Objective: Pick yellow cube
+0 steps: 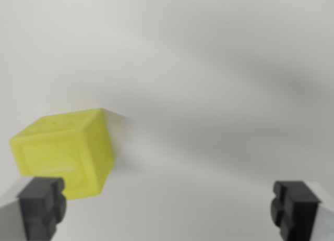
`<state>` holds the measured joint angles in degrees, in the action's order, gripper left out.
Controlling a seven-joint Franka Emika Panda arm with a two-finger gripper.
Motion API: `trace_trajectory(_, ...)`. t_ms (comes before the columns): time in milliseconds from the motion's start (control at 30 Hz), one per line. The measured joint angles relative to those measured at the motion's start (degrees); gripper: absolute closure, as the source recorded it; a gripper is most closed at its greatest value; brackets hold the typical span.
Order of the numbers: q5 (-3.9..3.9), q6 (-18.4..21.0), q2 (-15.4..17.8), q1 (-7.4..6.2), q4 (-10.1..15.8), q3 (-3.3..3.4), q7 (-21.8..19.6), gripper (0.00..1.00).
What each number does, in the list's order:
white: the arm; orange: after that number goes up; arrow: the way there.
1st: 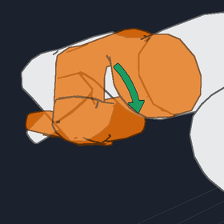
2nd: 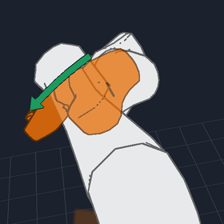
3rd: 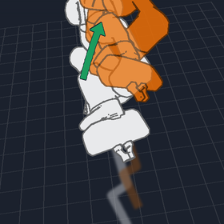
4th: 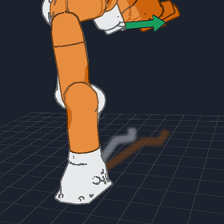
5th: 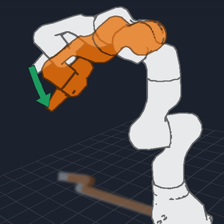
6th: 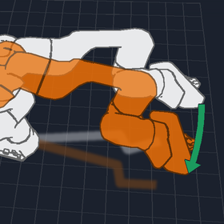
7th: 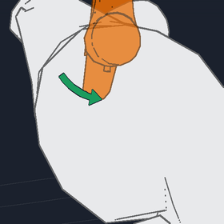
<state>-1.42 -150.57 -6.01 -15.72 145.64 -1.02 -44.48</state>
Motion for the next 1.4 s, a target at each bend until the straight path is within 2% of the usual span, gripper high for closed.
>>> trace_trajectory(600, 0.20, -6.34, -2.84, -4.65, 3.09, -0.01, -0.77, 0.00)
trace_trajectory(1267, 0.31, -13.32, -7.23, -10.13, 5.17, -0.01, -2.05, 0.00)
trace_trajectory(1400, 0.34, -14.02, -7.76, -10.71, 5.31, 0.04, -1.98, 0.00)
